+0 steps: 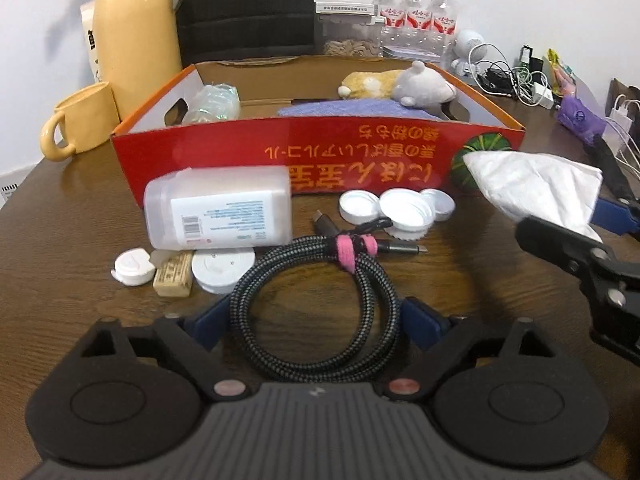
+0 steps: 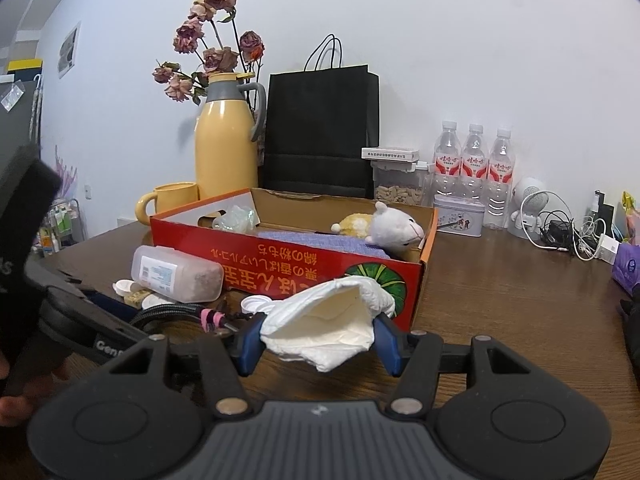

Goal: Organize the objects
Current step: 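Grasp the black braided cable with the left gripper while the right gripper holds the tissue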

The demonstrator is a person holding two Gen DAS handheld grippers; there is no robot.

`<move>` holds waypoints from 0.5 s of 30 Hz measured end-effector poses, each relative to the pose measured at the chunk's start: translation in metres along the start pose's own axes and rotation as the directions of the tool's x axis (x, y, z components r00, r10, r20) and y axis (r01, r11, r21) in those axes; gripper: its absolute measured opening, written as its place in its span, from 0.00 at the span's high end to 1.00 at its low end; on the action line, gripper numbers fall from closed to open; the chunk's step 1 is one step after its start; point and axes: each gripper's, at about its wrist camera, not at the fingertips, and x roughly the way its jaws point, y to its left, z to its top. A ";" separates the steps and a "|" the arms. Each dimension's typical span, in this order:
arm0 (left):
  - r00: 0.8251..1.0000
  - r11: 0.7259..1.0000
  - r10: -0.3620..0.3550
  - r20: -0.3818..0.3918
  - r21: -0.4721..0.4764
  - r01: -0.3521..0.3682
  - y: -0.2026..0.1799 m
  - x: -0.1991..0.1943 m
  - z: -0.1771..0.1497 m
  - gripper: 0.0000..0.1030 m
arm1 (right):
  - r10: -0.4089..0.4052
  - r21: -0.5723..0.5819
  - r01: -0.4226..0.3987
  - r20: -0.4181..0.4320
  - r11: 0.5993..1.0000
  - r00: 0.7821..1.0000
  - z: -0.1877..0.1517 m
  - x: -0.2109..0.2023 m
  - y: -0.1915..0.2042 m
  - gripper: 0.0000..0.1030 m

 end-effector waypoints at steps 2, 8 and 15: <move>1.000 1.000 0.003 0.021 0.003 -0.003 0.000 -0.003 -0.005 0.13 | -0.003 -0.002 0.003 0.000 1.000 1.000 0.000 0.000 0.001 0.46; 0.995 1.000 -0.014 0.101 -0.001 0.014 0.005 -0.025 -0.014 0.14 | -0.018 -0.018 0.019 0.019 1.000 1.000 -0.001 -0.004 0.003 0.46; 0.967 0.999 -0.051 0.249 0.008 0.051 0.015 -0.066 0.001 0.14 | -0.051 -0.055 0.056 0.093 0.997 0.994 0.006 -0.013 0.012 0.46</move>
